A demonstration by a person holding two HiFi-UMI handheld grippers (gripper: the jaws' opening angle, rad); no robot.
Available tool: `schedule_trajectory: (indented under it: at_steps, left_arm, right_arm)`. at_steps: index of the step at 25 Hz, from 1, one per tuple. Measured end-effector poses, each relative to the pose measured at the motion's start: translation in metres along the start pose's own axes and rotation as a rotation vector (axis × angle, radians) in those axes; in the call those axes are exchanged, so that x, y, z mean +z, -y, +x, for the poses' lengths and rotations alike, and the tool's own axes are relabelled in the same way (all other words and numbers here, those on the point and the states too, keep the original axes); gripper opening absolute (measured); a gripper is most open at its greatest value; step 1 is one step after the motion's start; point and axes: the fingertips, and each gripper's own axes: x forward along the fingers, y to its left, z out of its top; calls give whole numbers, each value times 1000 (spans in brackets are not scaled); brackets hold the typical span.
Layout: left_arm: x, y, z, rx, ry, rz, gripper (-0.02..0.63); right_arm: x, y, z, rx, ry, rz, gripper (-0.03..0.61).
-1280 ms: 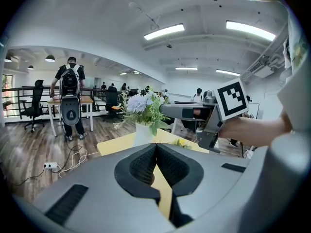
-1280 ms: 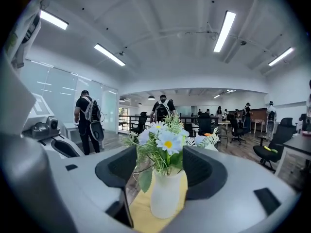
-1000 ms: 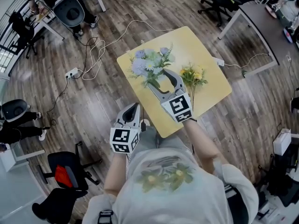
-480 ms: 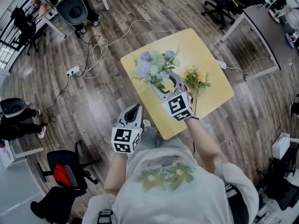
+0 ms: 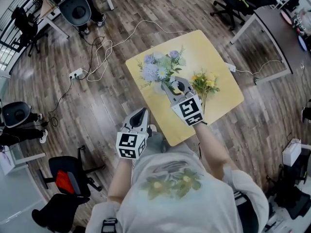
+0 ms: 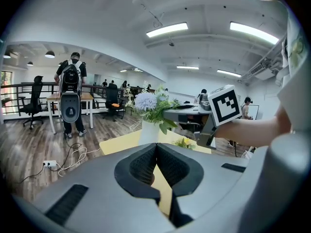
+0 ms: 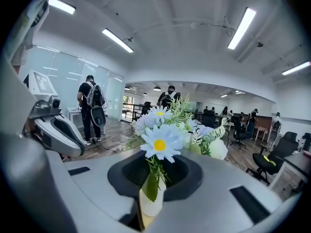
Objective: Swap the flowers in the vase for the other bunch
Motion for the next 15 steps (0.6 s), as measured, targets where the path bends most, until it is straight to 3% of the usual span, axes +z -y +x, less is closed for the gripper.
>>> schedule_trajectory:
  at_steps: [15]
  left_arm:
    - [8,17,8,-27,11,28,18]
  right_arm:
    - [40,20,-34,-44,138,-3,63]
